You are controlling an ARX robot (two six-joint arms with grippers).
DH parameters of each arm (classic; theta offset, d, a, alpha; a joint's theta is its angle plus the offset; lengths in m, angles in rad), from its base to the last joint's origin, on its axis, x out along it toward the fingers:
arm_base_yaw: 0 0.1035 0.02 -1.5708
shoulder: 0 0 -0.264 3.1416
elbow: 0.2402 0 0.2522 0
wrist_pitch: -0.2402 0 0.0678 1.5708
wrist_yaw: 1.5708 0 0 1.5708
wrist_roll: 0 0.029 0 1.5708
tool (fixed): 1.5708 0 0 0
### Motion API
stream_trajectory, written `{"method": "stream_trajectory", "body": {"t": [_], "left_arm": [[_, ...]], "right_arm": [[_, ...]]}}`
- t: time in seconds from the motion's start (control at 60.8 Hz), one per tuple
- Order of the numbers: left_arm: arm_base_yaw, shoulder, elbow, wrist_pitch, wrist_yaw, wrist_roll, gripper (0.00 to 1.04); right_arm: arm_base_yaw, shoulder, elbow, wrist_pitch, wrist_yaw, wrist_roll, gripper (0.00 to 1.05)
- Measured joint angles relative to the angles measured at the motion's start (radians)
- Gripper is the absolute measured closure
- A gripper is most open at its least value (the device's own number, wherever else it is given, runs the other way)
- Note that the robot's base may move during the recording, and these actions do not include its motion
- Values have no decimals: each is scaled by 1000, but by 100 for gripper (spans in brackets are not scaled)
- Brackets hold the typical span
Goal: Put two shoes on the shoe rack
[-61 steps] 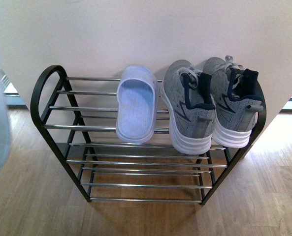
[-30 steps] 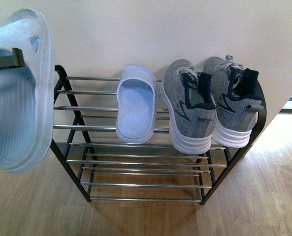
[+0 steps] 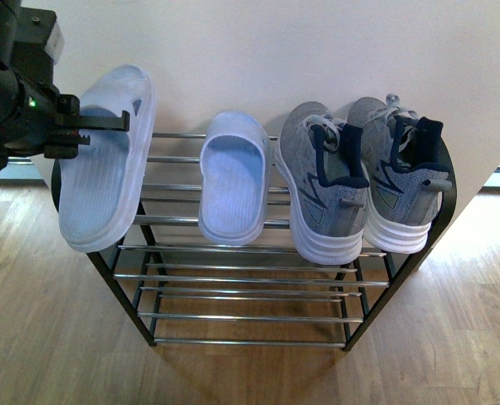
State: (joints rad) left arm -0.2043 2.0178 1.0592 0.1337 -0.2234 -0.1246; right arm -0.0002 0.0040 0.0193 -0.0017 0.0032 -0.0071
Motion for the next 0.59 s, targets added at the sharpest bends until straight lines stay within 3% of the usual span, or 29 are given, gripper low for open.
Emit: {"method": "stream_trajectory", "body": {"t": [0.592], "left_arm": [[-3,243,183,11,43,87,103]], "right_arm": [[0,0,0,0,0,0,9]]}}
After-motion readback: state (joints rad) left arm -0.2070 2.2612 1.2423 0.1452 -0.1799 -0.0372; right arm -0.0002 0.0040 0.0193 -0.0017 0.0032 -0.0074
